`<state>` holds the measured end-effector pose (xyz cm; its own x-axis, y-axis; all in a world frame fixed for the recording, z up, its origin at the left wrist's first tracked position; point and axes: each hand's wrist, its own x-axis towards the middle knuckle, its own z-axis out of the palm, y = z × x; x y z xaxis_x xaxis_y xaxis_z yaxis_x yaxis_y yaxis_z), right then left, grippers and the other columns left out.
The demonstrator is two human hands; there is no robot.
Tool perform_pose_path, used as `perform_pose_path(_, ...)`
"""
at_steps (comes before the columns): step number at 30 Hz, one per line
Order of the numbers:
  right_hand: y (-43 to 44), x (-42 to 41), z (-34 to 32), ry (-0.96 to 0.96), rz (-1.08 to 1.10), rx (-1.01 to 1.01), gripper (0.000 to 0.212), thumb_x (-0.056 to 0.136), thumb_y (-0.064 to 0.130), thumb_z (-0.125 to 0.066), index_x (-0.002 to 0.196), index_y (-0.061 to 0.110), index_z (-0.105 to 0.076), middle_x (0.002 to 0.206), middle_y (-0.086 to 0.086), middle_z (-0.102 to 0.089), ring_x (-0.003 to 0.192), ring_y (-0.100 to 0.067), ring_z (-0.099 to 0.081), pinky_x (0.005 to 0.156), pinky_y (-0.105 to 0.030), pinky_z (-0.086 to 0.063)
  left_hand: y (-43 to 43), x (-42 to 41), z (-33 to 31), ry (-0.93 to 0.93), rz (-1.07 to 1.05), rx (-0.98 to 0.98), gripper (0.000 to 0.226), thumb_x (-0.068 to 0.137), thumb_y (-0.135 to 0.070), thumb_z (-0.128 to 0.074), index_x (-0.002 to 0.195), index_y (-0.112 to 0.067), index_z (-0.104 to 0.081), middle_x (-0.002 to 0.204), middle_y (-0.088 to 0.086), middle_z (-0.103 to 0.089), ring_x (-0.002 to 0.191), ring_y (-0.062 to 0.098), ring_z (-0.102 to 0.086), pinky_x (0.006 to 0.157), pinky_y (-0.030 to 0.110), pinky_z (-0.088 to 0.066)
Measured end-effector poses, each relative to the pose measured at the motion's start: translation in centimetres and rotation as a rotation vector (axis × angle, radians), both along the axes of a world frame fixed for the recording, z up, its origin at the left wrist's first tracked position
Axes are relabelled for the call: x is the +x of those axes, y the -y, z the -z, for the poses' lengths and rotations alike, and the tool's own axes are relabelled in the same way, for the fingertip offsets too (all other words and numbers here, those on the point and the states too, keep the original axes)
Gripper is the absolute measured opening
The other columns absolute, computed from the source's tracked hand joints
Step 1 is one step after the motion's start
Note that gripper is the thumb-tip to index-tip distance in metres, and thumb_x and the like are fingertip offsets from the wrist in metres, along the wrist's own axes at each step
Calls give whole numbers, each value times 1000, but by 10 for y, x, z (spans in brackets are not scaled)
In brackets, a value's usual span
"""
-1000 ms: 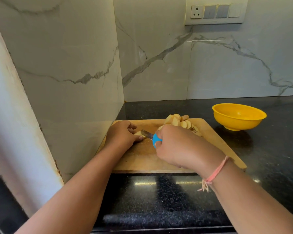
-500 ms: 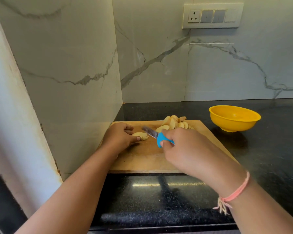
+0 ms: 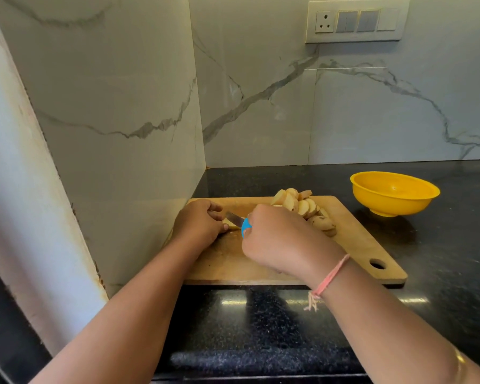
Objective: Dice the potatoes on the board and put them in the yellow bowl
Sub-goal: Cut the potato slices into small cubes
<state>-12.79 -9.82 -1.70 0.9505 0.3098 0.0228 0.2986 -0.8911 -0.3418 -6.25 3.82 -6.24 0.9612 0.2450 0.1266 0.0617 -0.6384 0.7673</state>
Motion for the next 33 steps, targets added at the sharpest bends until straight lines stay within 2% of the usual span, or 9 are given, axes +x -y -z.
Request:
perform_pose_path(3, -5, 0, -3, 13, -7, -30, 11, 97, 20, -44, 87, 15, -42, 69, -1, -46, 55, -11, -44, 48, -21, -36, 0, 1, 1, 9, -3, 3, 41, 84, -10, -70, 124, -12, -59, 116, 5, -67, 100, 18, -63, 93, 32, -50)
perform_pose_path(5, -5, -1, 1, 32, -17, -59, 6, 97, 21, -44, 94, 16, -45, 71, 0, -45, 59, -11, -44, 50, -21, -36, 0, 1, 2, 20, -16, 14, 40, 84, -13, -71, 123, -13, -60, 115, 4, -67, 99, 17, -63, 89, 29, -49)
perform_pose_path(10, 2, -12, 11, 86, -58, -98, 18, 98, 23, -42, 113, 15, -49, 71, 3, -40, 59, -7, -39, 47, -20, -29, 2, 3, 3, 26, -33, 44, 39, 83, -16, -72, 121, -14, -61, 113, 3, -67, 98, 17, -63, 86, 27, -49)
perform_pose_path(17, 18, -31, 14, 115, -79, -118, 27, 97, 28, -44, 123, 19, -47, 78, 6, -43, 82, -14, -54, 64, -23, -43, 1, 3, 3, 32, -29, 50, 37, 83, -13, -72, 119, -12, -62, 110, 3, -68, 97, 16, -62, 85, 25, -47)
perform_pose_path(19, 26, -35, 12, 112, -63, -103, 33, 97, 30, -44, 129, 23, -46, 87, 5, -50, 84, -12, -55, 67, -25, -46, 1, 3, 4, 41, -29, 56, 36, 84, -12, -71, 118, -13, -62, 110, 3, -68, 95, 15, -62, 83, 24, -47)
perform_pose_path(23, 41, -30, 9, 150, -6, 3, 40, 98, 36, -40, 137, 28, -45, 121, 3, -59, 97, -13, -55, 77, -25, -46, 0, 3, 5, 67, -32, 112, 29, 86, -8, -68, 113, -16, -63, 109, 0, -66, 95, 14, -59, 83, 24, -47)
perform_pose_path(27, 53, -8, 20, 265, 106, 138, 42, 99, 38, -38, 140, 29, -42, 121, 3, -61, 87, -9, -51, 72, -20, -44, -1, 2, 3, 147, -37, 188, 29, 90, -4, -58, 111, -23, -62, 115, -3, -64, 98, 12, -57, 79, 23, -45)
perform_pose_path(30, 57, 8, 34, 296, 156, 187, 44, 99, 39, -39, 141, 26, -42, 116, 4, -62, 79, -6, -49, 59, -13, -39, 5, -2, 1, 170, 50, 258, 28, 93, -18, -57, 118, -28, -61, 127, -7, -58, 102, 10, -53, 74, 20, -42)
perform_pose_path(33, 58, 14, 45, 254, 139, 245, 40, 99, 38, -39, 136, 26, -47, 103, 7, -63, 72, -6, -53, 56, -16, -42, 11, -1, 6, 86, 185, 382, 35, 91, -36, -60, 126, -30, -59, 135, -6, -55, 117, 14, -52, 90, 24, -42)
